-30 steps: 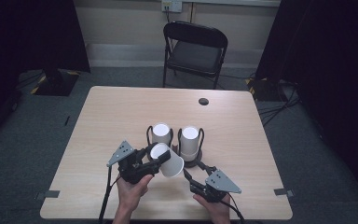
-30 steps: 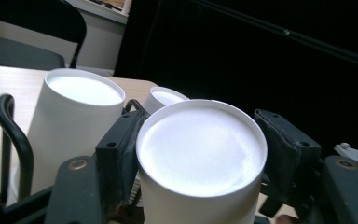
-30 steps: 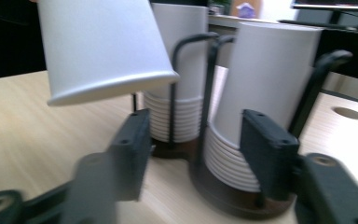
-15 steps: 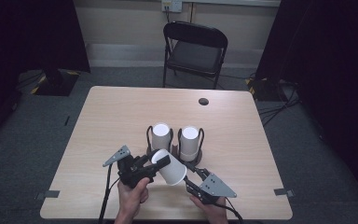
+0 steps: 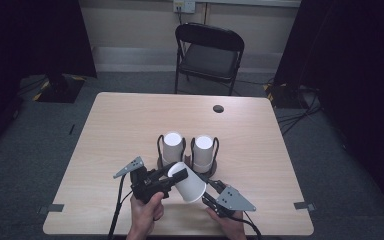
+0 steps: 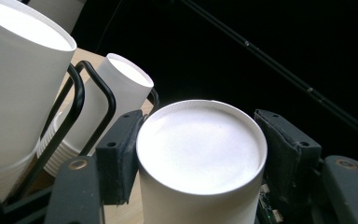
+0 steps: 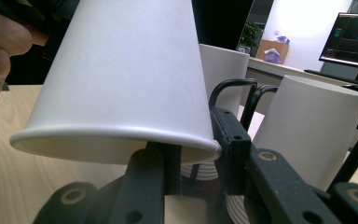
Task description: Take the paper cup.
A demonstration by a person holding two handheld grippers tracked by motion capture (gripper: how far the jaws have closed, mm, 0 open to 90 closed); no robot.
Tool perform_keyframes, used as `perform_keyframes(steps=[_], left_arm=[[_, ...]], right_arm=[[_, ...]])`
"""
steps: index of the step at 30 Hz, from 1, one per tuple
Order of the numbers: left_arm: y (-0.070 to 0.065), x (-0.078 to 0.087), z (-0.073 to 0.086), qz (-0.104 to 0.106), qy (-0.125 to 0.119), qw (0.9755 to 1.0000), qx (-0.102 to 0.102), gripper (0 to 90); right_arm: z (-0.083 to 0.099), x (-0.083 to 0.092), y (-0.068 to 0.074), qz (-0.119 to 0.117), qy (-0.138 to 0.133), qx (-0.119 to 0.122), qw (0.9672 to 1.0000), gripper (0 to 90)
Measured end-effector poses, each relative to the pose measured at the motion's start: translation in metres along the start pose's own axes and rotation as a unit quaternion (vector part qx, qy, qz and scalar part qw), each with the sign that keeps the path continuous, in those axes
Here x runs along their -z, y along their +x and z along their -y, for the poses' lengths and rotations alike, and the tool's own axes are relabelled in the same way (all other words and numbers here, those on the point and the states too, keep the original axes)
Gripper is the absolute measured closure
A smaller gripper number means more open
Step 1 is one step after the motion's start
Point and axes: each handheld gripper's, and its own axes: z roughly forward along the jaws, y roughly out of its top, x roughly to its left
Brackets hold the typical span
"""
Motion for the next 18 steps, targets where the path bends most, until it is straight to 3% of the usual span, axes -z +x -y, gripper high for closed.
perform_keyframes(steps=[8, 12, 18], left_arm=[[0.001, -0.002, -0.002, 0.023, 0.000, 0.9995, 0.019, 35.1], [0.000, -0.003, -0.002, 0.029, 0.007, 0.9994, 0.018, 35.1], [0.001, -0.005, 0.000, 0.046, 0.002, 0.9984, 0.034, 34.9]], right_arm=[[-0.004, 0.001, 0.000, -0.016, -0.026, 0.001, 0.9995, 75.5], [-0.008, 0.001, -0.002, -0.016, -0.036, -0.001, 0.9992, 76.4], [-0.013, 0.003, -0.003, -0.013, -0.047, 0.003, 0.9988, 79.7]])
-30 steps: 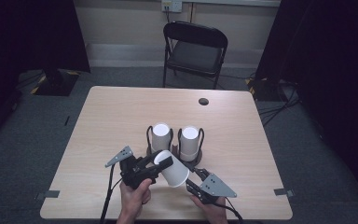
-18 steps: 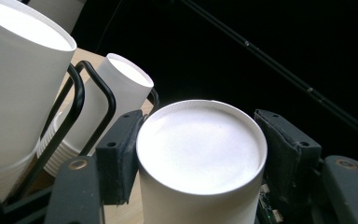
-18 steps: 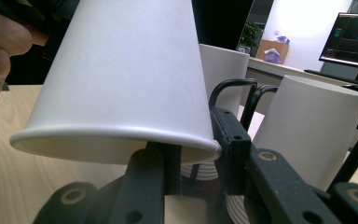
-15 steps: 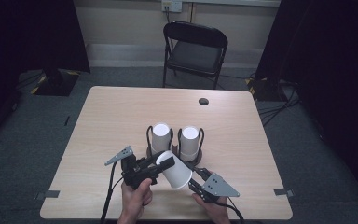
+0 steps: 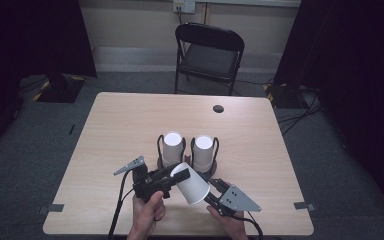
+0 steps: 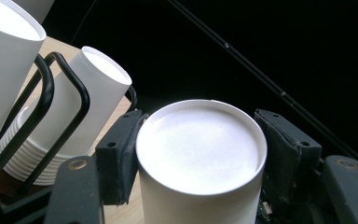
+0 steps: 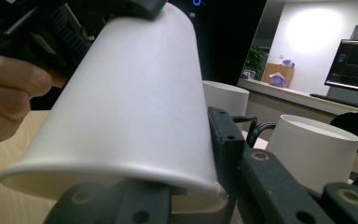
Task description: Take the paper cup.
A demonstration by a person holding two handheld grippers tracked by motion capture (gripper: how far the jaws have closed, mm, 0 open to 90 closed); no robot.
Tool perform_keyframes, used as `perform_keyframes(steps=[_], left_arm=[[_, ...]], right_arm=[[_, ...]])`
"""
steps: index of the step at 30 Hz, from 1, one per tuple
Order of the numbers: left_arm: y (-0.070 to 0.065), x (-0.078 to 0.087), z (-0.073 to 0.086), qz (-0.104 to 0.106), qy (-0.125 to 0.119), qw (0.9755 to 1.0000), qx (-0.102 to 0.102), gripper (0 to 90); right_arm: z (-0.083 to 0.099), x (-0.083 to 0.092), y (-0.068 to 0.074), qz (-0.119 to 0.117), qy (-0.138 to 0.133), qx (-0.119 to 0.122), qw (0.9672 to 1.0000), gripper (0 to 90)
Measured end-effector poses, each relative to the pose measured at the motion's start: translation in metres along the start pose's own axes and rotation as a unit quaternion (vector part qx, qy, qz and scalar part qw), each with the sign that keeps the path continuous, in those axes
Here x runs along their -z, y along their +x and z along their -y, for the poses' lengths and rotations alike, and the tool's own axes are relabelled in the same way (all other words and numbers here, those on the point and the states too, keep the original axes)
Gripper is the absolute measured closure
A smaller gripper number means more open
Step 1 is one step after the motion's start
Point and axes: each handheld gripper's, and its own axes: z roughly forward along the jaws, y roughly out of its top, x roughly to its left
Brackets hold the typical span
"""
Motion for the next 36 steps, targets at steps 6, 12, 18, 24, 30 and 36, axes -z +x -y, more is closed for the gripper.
perform_keyframes(steps=[6, 12, 18, 24, 30, 36], left_arm=[[0.007, 0.002, 0.000, 0.019, 0.000, 0.9996, 0.019, 34.5], [0.006, 0.002, -0.002, 0.015, 0.000, 0.9999, -0.008, 33.4], [0.002, 0.003, -0.004, -0.001, -0.006, 0.9993, -0.036, 32.4], [0.000, 0.006, -0.006, -0.009, -0.022, 0.9979, -0.061, 29.1], [-0.002, 0.012, -0.007, -0.032, -0.036, 0.9943, -0.095, 24.2], [-0.001, 0.016, -0.007, -0.057, -0.040, 0.9896, -0.126, 20.2]], right_arm=[[-0.001, 0.002, 0.000, -0.005, -0.007, 0.000, 1.0000, 84.2], [-0.002, 0.003, 0.000, -0.013, -0.005, 0.005, 0.9999, 85.9], [-0.003, 0.004, -0.001, -0.011, -0.005, 0.001, 0.9999, 86.5], [-0.005, 0.006, -0.003, -0.005, 0.004, -0.002, 1.0000, 87.0], [-0.007, 0.009, -0.004, -0.004, 0.015, -0.016, 0.9998, 87.1], [-0.007, 0.011, -0.006, -0.001, 0.031, -0.024, 0.9992, 87.1]])
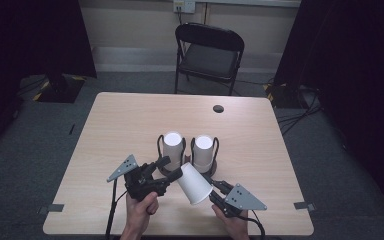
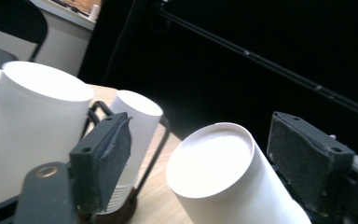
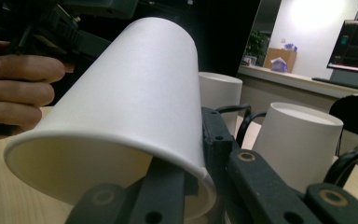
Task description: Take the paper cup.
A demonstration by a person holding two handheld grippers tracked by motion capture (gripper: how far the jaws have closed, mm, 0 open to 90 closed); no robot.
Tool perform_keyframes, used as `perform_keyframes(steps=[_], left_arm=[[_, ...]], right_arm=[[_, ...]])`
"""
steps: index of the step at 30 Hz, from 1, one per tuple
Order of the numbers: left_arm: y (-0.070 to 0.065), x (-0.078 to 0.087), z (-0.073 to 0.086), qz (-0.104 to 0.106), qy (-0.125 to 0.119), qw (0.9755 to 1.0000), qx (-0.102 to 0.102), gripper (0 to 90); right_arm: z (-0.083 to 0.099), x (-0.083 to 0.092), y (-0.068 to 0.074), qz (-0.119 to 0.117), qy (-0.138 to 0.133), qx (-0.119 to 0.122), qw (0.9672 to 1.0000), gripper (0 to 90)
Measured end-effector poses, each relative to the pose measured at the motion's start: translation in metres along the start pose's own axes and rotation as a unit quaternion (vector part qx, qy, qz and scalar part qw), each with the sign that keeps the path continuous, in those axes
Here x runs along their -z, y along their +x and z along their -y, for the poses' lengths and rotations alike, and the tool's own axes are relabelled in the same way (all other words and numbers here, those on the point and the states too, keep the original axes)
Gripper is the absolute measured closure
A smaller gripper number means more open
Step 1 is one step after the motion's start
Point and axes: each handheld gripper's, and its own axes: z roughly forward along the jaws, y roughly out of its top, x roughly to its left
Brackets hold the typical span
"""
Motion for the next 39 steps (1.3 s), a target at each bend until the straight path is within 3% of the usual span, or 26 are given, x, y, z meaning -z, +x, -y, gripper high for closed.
perform_keyframes(steps=[5, 7, 8, 11, 13, 15, 16, 19, 23, 27, 30, 31, 32, 37, 39], left_arm=[[-0.001, 0.003, 0.002, -0.027, 0.006, 0.9991, -0.033, 20.0], [-0.001, 0.005, 0.005, -0.023, 0.002, 0.9984, -0.053, 29.1], [-0.001, 0.006, 0.005, -0.023, 0.005, 0.9980, -0.059, 24.4], [0.000, 0.007, 0.007, -0.024, 0.006, 0.9974, -0.067, 25.5], [0.000, 0.006, 0.007, -0.036, 0.018, 0.9955, -0.086, 25.9], [0.000, 0.006, 0.008, -0.050, 0.025, 0.9941, -0.092, 20.8], [-0.001, 0.006, 0.009, -0.062, 0.023, 0.9929, -0.099, 19.6], [-0.001, 0.007, 0.011, -0.070, 0.022, 0.9911, -0.111, 19.5], [-0.004, 0.006, 0.013, -0.093, 0.042, 0.9833, -0.150, 19.5], [-0.007, 0.006, 0.013, -0.092, 0.057, 0.9787, -0.175, 19.5], [-0.011, 0.006, 0.013, -0.108, 0.079, 0.9696, -0.204, 19.5], [-0.012, 0.005, 0.014, -0.111, 0.084, 0.9687, -0.205, 19.6], [-0.012, 0.004, 0.014, -0.112, 0.089, 0.9661, -0.215, 19.7], [-0.012, 0.002, 0.016, -0.088, 0.109, 0.9619, -0.235, 20.1], [-0.014, 0.000, 0.019, -0.082, 0.120, 0.9589, -0.244, 20.3]], right_arm=[[0.001, 0.001, -0.002, 0.004, 0.028, -0.008, 0.9996, 87.1], [0.002, 0.002, -0.003, 0.004, 0.042, -0.015, 0.9990, 87.1], [0.002, 0.002, -0.004, 0.006, 0.056, -0.021, 0.9982, 87.1], [0.003, 0.002, -0.005, 0.008, 0.066, -0.024, 0.9975, 87.1], [0.003, 0.002, -0.005, 0.005, 0.079, -0.028, 0.9965, 87.2], [0.004, 0.002, -0.006, 0.004, 0.091, -0.033, 0.9953, 87.2], [0.003, 0.002, -0.006, 0.004, 0.096, -0.036, 0.9947, 87.2], [0.004, 0.002, -0.007, 0.001, 0.108, -0.039, 0.9934, 87.3], [0.004, 0.001, -0.007, -0.003, 0.132, -0.043, 0.9904, 87.3], [0.004, 0.001, -0.008, -0.008, 0.145, -0.045, 0.9884, 87.2], [0.004, 0.002, -0.011, -0.010, 0.152, -0.048, 0.9872, 87.3], [0.003, 0.002, -0.012, -0.011, 0.156, -0.052, 0.9863, 87.3], [0.002, 0.003, -0.014, -0.013, 0.161, -0.051, 0.9855, 87.2], [0.000, 0.003, -0.020, -0.025, 0.195, -0.062, 0.9786, 87.0], [0.000, 0.003, -0.023, -0.028, 0.209, -0.068, 0.9752, 87.0]])
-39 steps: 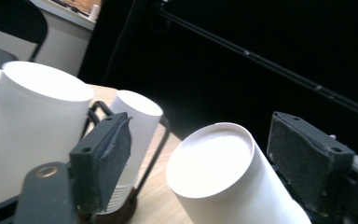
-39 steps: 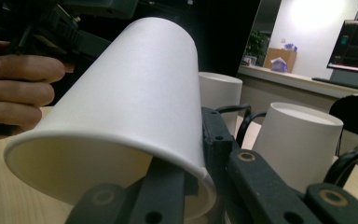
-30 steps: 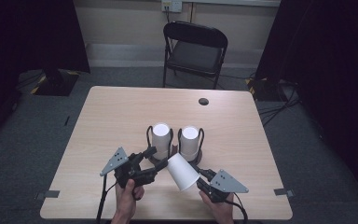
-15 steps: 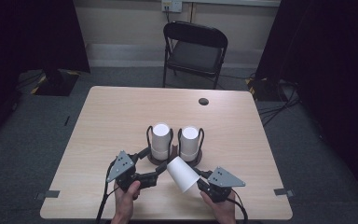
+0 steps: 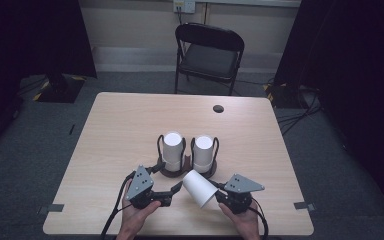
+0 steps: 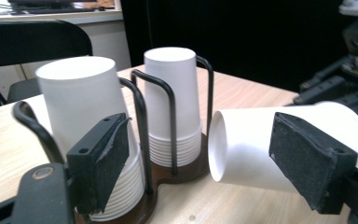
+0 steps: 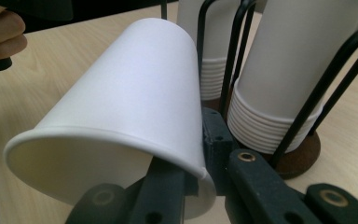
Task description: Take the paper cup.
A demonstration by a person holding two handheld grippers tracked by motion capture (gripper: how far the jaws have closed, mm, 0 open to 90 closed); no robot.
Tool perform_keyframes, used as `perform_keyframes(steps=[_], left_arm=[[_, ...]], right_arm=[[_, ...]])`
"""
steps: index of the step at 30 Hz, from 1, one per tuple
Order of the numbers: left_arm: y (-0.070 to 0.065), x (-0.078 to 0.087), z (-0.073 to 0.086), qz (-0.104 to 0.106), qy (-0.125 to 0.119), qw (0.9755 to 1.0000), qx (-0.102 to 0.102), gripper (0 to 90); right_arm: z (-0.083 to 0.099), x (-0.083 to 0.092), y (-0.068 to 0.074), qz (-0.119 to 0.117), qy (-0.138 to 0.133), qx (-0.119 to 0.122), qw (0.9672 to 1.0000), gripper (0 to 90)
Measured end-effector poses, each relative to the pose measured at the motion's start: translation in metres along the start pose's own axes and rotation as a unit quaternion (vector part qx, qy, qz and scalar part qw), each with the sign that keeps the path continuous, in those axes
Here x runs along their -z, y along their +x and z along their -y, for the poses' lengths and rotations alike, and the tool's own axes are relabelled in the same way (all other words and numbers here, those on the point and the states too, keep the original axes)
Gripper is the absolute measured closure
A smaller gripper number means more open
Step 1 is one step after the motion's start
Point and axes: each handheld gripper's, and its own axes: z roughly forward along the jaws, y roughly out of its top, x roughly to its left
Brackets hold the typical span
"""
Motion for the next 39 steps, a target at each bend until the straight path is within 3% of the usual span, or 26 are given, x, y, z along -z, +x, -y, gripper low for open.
perform_keyframes(steps=[6, 14, 20, 30, 37, 39], left_arm=[[-0.009, -0.011, 0.007, 0.012, 0.029, 0.9992, -0.025, 21.0], [-0.019, -0.021, 0.012, 0.035, 0.058, 0.9959, -0.060, 19.9], [-0.036, -0.031, 0.014, 0.046, 0.096, 0.9877, -0.115, 19.7], [-0.048, -0.037, 0.016, 0.060, 0.112, 0.9759, -0.178, 17.3], [-0.053, -0.041, 0.018, 0.057, 0.118, 0.9707, -0.201, 16.4], [-0.054, -0.043, 0.017, 0.052, 0.121, 0.9705, -0.202, 16.4]], right_arm=[[-0.005, 0.000, -0.007, -0.018, 0.062, -0.007, 0.9979, 87.0], [-0.011, 0.005, -0.017, -0.020, 0.096, -0.013, 0.9951, 87.0], [-0.015, 0.002, -0.022, -0.039, 0.129, -0.004, 0.9908, 87.1], [-0.025, -0.002, -0.026, -0.080, 0.183, -0.003, 0.9799, 86.9], [-0.030, -0.004, -0.030, -0.090, 0.209, -0.008, 0.9737, 86.9], [-0.032, -0.005, -0.031, -0.092, 0.214, -0.012, 0.9725, 87.0]])
